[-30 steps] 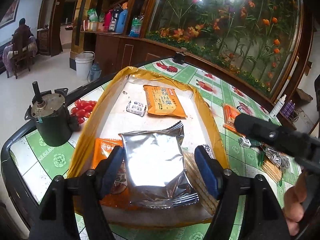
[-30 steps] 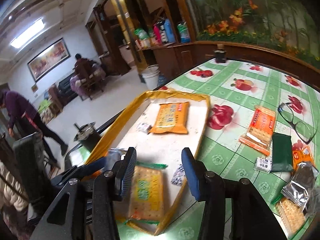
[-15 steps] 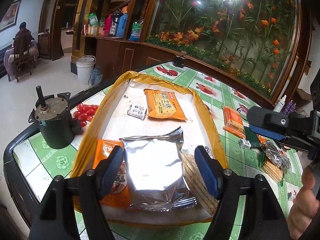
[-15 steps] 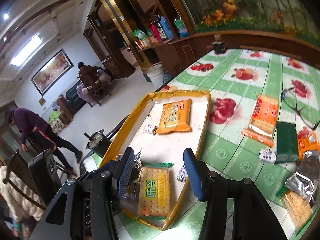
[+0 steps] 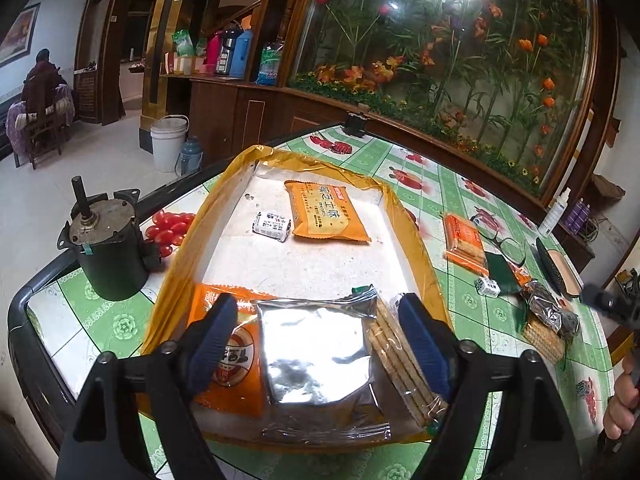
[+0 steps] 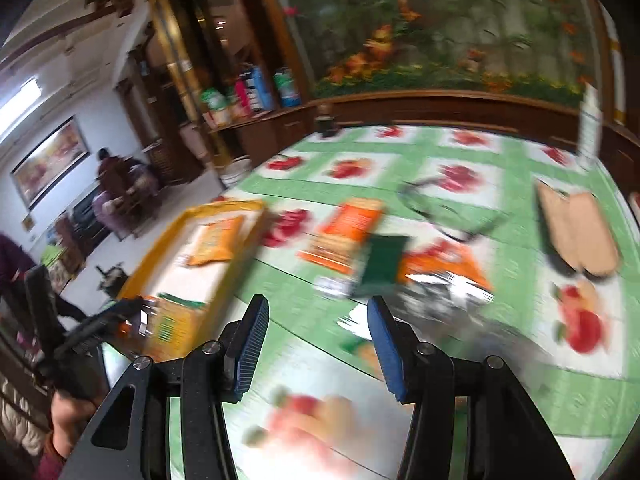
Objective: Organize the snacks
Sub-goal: 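Grasp the green-topped cracker packet with the left gripper while the right grasps a clear plastic bag, then lift the cracker packet with the left gripper while the right lifts the clear bag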
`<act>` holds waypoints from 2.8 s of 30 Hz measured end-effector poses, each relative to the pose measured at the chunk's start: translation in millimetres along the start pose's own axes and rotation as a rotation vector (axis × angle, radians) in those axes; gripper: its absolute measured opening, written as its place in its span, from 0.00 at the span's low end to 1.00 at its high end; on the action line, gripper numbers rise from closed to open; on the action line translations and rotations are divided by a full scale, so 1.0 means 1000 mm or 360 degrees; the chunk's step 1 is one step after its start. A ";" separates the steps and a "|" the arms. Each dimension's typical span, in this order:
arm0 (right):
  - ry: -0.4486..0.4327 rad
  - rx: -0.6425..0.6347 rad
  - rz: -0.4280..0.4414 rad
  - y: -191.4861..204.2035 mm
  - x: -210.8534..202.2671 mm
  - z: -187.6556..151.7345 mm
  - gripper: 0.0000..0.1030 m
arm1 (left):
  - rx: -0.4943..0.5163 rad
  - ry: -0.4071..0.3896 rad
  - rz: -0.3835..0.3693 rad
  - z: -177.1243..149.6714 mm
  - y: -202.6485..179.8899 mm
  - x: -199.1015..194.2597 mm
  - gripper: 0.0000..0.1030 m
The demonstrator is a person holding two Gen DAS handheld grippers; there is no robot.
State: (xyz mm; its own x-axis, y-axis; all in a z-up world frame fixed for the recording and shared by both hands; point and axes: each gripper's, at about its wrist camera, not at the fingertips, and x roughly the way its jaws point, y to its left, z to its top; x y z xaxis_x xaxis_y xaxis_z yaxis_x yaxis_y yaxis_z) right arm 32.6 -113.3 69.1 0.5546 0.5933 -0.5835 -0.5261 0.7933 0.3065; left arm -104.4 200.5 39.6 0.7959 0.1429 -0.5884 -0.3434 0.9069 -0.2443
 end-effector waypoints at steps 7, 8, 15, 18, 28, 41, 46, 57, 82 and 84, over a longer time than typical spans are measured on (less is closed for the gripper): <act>0.0028 0.0240 0.0026 -0.061 -0.006 0.001 0.53 | 0.0049 -0.0091 0.0040 0.000 -0.011 -0.013 0.81; 0.0049 0.0246 -0.0012 -0.063 -0.002 -0.001 0.53 | 0.0046 -0.0095 0.0023 0.001 -0.013 -0.015 0.81; 0.0048 0.0503 -0.0243 -0.108 -0.010 0.000 0.53 | 0.0187 -0.0106 -0.0112 0.007 -0.051 -0.036 0.86; 0.0085 0.0706 -0.0291 -0.140 -0.011 -0.004 0.53 | 0.0230 -0.0074 -0.0195 0.005 -0.067 -0.037 0.86; 0.0340 0.0788 -0.0020 -0.125 0.015 -0.020 0.64 | 0.0324 0.0076 -0.0349 -0.008 -0.107 -0.027 0.86; 0.0298 0.0940 0.0197 -0.124 -0.007 -0.030 0.64 | 0.0484 0.0478 -0.0579 0.020 -0.184 0.043 0.86; 0.0278 0.0949 0.0243 -0.125 -0.012 -0.022 0.64 | 0.0456 0.0645 -0.0401 -0.004 -0.185 0.064 0.86; 0.0294 0.0759 0.0241 -0.093 0.000 -0.017 0.64 | 0.0568 0.0574 -0.0275 -0.042 -0.186 0.078 0.54; 0.0384 0.0485 0.0066 -0.068 0.009 -0.022 0.64 | 0.0621 0.0531 -0.0185 -0.044 -0.184 0.053 0.76; 0.0394 0.0495 0.0039 -0.069 0.012 -0.023 0.64 | 0.0660 0.0507 -0.0143 -0.047 -0.186 0.052 0.77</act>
State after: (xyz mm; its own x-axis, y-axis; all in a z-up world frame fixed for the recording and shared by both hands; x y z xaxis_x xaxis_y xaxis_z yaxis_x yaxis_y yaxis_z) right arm 61.0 -163.8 23.3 0.3521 0.5917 -0.7252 -0.2960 0.8055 0.5134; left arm -22.9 20.3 18.2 0.6002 -0.0115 -0.7998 -0.0033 0.9999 -0.0168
